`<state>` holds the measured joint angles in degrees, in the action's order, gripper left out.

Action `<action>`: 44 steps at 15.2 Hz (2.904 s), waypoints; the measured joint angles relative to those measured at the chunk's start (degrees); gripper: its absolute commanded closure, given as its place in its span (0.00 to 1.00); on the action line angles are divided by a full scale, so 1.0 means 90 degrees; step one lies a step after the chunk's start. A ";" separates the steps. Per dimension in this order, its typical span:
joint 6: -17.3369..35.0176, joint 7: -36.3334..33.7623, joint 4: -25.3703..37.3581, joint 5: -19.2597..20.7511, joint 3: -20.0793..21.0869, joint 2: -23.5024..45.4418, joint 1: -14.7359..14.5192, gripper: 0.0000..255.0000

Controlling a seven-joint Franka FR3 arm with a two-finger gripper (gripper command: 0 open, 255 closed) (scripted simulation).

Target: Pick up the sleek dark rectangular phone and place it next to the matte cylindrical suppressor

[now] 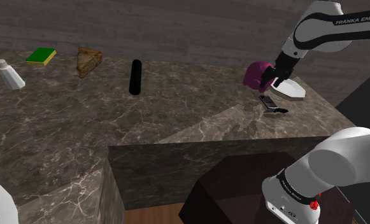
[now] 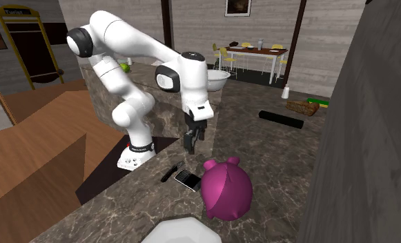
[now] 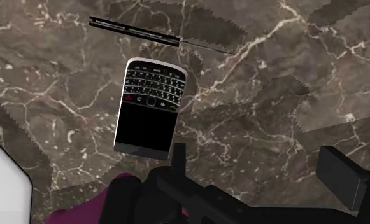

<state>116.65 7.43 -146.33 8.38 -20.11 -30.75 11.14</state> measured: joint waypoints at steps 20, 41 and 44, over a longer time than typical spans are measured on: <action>0.1802 0.1062 -0.0128 -0.0264 -0.1170 0.1900 0.0148 0.00; 0.1112 0.0879 0.0149 -0.0103 -0.1022 0.1451 0.0211 1.00; 0.0791 0.0823 0.0266 -0.0035 -0.0961 0.1237 0.0252 1.00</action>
<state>123.77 14.83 -143.94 8.06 -28.76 -19.61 13.41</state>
